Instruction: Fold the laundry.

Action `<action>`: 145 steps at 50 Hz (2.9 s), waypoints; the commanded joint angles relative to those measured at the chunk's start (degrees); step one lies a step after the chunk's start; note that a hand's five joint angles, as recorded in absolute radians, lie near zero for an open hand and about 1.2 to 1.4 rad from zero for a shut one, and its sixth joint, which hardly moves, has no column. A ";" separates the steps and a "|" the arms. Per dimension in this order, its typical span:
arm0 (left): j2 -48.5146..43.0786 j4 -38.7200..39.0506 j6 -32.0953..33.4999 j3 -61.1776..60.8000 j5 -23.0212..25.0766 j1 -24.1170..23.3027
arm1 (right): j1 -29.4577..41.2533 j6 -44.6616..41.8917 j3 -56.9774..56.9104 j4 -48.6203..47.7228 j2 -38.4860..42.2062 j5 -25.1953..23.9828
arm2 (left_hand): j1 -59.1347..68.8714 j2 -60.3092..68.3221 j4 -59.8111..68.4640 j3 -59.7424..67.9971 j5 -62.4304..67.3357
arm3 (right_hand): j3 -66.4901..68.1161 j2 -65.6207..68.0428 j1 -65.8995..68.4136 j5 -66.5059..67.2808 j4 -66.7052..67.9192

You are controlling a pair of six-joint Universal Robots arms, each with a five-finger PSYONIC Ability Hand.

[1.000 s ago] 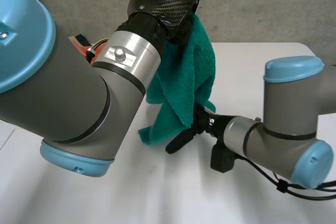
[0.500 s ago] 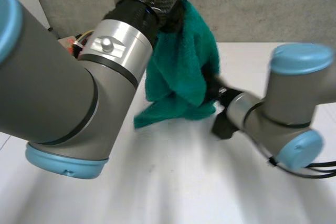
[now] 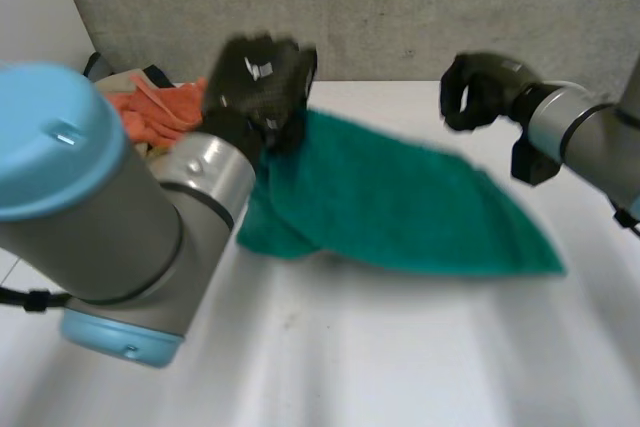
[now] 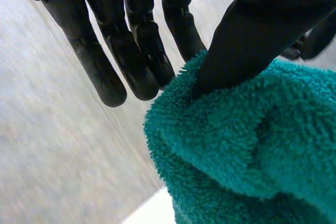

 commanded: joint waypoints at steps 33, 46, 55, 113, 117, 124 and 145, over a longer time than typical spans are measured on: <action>2.44 -3.53 1.65 -21.18 -2.07 7.84 | -11.18 -60.95 35.19 -4.39 -5.38 -3.61 | -33.57 -38.26 -38.46 -37.92 -35.04 | -41.64 -41.35 -31.36 -41.07 -41.94; 2.35 -3.44 1.56 -23.91 -1.02 8.98 | -15.07 -61.58 36.07 -11.25 -0.11 -11.28 | -33.22 -37.91 -38.11 -37.57 -34.69 | -34.41 -34.12 -24.13 -33.84 -34.72; 2.35 -2.82 1.56 -23.82 -1.02 8.72 | -15.15 -61.58 35.46 -14.51 2.62 -11.37 | -33.22 -37.91 -38.11 -37.57 -34.69 | -30.54 -30.25 -20.26 -29.97 -30.85; -18.38 -1.06 1.21 -8.02 8.48 5.03 | -17.18 -48.83 31.85 -2.47 -8.10 -5.39 | -35.91 -40.60 -40.80 -40.26 -37.38 | 12.47 12.76 22.75 13.04 12.16; -21.73 -1.24 1.56 -4.31 8.30 4.77 | -17.26 -48.92 32.65 -2.56 -8.01 -5.48 | -35.91 -40.60 -40.80 -40.26 -37.38 | 12.47 12.76 22.75 13.04 12.16; -27.26 -1.15 1.74 2.28 8.39 4.24 | -17.70 -49.18 33.00 -2.65 -7.84 -5.48 | -34.57 -39.26 -39.46 -38.92 -36.04 | 12.47 12.76 22.75 13.04 12.16; -4.00 -5.89 2.35 -4.91 3.98 9.85 | -19.20 -58.92 25.97 5.25 -12.75 6.20 | 16.04 11.35 11.15 11.69 14.57 | 12.47 12.76 22.75 13.04 12.16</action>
